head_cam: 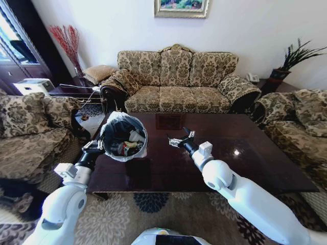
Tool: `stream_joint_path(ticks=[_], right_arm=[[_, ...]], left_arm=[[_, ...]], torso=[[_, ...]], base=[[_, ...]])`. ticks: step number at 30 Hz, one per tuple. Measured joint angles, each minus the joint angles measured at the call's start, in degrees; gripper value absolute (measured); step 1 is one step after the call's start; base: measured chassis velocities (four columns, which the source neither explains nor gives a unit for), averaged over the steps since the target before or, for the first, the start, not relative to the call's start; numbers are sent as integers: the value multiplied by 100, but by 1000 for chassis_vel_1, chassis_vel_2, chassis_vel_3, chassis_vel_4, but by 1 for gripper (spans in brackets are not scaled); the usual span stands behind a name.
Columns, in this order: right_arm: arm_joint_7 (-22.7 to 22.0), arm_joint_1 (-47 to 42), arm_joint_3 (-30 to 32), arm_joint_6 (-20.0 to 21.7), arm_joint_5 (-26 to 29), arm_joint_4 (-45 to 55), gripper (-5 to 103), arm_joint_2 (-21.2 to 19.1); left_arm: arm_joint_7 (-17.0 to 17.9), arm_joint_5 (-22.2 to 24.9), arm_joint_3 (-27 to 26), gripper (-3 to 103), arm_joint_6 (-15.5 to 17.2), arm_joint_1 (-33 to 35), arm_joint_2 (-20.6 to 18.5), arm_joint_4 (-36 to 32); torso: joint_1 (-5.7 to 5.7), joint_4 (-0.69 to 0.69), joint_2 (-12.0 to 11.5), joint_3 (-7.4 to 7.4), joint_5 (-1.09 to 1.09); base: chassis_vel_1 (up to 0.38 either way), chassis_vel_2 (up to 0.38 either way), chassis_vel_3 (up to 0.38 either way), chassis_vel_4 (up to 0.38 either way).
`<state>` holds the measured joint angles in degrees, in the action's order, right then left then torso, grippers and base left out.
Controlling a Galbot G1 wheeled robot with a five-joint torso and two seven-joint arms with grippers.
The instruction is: Move to the front of the table and place the trash on the table into the trash bin.
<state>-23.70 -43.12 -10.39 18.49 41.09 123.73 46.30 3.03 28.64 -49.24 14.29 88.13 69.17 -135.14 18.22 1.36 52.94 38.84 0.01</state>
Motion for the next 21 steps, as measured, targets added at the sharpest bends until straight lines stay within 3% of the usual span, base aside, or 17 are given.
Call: stream_joint_path(ticks=[21], right_arm=[[30, -19, -54, -87, -50, -35, 100, 94]], left_arm=[[29, -10, -55, 2, -40, 82, 2, -49]], torso=[[-7, 4, 3, -2, -2]], base=[[333, -275, -291, 329]])
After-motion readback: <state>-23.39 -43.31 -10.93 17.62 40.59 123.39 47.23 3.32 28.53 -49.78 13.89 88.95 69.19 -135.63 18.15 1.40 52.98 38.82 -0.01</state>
